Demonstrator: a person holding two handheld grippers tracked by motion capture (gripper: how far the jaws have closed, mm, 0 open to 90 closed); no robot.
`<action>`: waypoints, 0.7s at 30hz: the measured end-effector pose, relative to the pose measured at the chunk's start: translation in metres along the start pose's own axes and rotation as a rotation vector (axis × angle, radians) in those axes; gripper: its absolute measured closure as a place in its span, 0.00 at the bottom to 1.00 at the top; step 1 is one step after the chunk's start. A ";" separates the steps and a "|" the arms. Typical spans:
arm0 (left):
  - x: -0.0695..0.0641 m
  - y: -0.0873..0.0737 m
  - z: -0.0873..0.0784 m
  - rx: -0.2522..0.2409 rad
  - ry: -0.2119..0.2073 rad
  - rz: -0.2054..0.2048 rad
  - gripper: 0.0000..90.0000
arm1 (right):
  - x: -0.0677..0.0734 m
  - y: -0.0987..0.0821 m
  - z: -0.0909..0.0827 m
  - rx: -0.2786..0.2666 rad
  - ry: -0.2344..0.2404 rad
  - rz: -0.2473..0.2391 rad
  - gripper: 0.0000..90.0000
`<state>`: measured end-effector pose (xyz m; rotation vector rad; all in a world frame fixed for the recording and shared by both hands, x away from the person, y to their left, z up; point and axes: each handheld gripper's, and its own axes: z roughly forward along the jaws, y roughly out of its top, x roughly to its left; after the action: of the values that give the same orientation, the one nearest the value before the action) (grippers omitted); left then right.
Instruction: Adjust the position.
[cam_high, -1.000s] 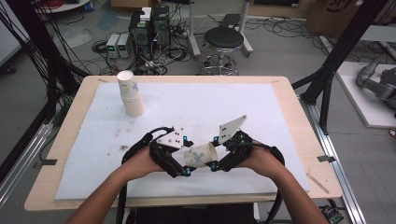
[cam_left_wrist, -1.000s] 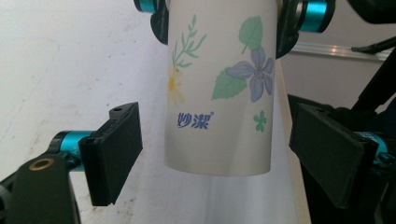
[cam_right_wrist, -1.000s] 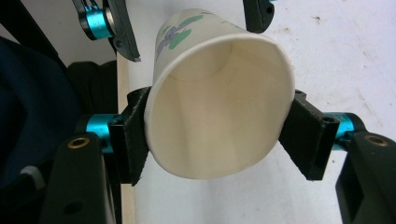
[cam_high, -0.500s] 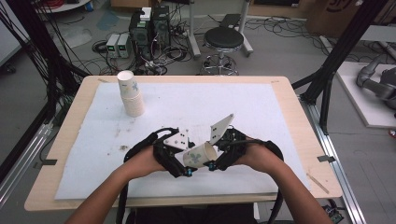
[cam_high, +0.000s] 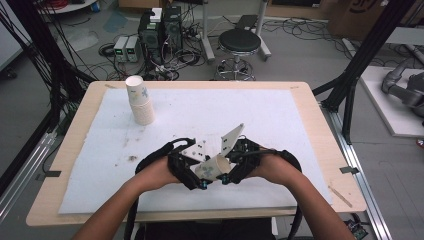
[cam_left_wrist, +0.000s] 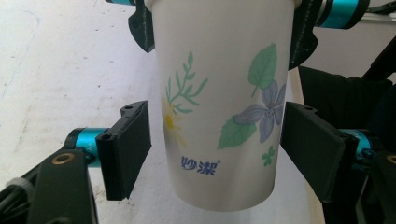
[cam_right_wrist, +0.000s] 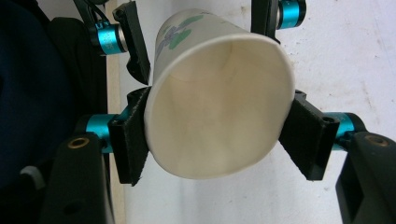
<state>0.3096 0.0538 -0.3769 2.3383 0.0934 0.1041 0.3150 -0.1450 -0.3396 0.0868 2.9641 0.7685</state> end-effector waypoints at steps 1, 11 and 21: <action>0.000 0.000 0.000 0.003 0.000 0.001 0.28 | 0.000 0.000 0.000 0.000 0.000 0.000 0.36; 0.000 0.004 0.005 0.008 -0.022 0.005 0.37 | 0.001 0.002 0.004 0.024 -0.005 -0.027 0.36; 0.000 0.004 0.007 -0.003 -0.026 -0.008 0.40 | 0.001 0.002 0.002 0.017 -0.004 -0.047 0.36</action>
<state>0.3103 0.0461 -0.3788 2.3349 0.0895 0.0696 0.3144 -0.1423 -0.3408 0.0204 2.9575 0.7361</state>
